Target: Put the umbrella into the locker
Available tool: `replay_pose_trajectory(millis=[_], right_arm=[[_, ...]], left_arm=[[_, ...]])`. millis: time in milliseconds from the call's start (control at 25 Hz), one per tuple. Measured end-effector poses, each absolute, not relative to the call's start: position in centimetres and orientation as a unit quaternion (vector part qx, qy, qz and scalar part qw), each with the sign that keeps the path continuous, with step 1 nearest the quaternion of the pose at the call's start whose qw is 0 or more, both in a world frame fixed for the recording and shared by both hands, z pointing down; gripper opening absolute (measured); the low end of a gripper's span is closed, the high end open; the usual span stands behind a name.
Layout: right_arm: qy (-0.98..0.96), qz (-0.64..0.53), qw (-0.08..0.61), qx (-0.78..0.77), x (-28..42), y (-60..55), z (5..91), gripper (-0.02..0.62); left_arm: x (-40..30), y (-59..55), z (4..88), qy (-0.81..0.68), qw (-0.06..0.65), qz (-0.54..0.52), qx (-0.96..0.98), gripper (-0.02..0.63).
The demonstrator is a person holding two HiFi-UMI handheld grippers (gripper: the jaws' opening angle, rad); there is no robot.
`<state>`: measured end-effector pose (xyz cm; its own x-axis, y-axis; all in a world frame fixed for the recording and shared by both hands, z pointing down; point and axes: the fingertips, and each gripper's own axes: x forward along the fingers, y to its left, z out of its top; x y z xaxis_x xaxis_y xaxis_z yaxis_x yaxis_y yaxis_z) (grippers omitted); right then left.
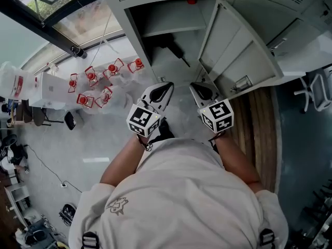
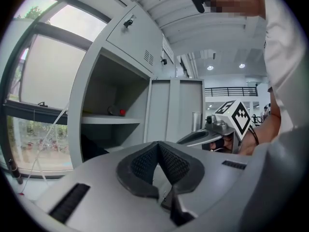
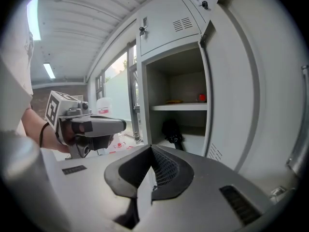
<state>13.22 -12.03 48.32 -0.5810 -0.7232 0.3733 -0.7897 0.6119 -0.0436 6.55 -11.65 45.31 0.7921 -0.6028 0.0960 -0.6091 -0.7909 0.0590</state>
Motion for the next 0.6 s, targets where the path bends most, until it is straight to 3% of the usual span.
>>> replay_pose_trajectory(millis=[600], right_arm=[[-0.915,0.094,0.141,0.367,15.1,-0.7,48.8,0.041]], left_arm=[[8.7,1.7,45.1,-0.382,0.022,0.054,0.922,0.011]])
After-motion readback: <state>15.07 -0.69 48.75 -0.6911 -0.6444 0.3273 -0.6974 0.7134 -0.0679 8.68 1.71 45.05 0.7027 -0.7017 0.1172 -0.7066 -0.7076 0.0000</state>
